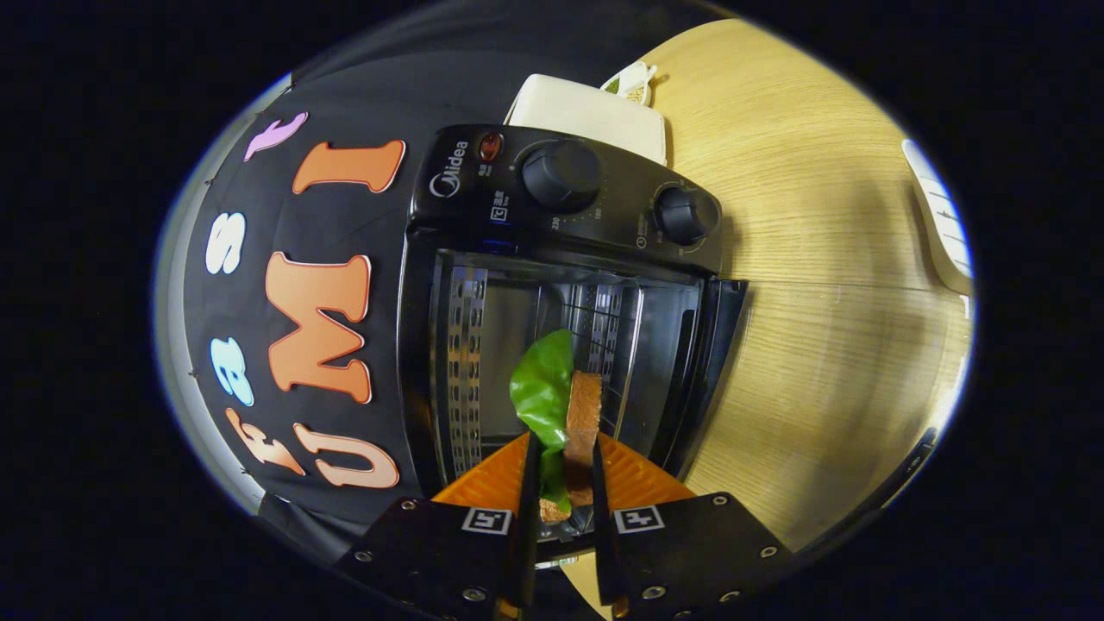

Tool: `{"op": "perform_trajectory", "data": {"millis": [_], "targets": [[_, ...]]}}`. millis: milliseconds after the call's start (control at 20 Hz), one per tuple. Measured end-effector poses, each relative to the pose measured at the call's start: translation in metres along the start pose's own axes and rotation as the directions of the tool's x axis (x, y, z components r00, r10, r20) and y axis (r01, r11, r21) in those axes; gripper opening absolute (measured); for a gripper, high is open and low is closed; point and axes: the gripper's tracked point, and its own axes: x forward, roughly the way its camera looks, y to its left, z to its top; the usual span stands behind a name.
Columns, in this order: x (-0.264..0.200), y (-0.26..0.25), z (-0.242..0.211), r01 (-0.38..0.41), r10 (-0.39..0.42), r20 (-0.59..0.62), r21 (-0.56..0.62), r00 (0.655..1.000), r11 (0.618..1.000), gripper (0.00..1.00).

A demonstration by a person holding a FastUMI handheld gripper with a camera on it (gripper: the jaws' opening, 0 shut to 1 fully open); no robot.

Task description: Open the toaster oven, put the food inside, and close the toaster oven door.

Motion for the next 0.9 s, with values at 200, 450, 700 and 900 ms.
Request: {"op": "perform_trajectory", "data": {"millis": [200,450,700,900], "targets": [[0.013,-0.004,-0.011,0.061,-0.061,-0.012,-0.026,0.998,0.998,0.38],[-0.003,-0.007,-0.020,0.057,-0.059,-0.031,-0.051,0.998,0.997,0.90],[-0.033,-0.021,-0.029,0.061,-0.065,-0.047,-0.089,0.997,0.994,0.98],[-0.076,-0.024,-0.037,0.037,-0.054,-0.065,-0.229,0.996,0.973,0.98]]}}
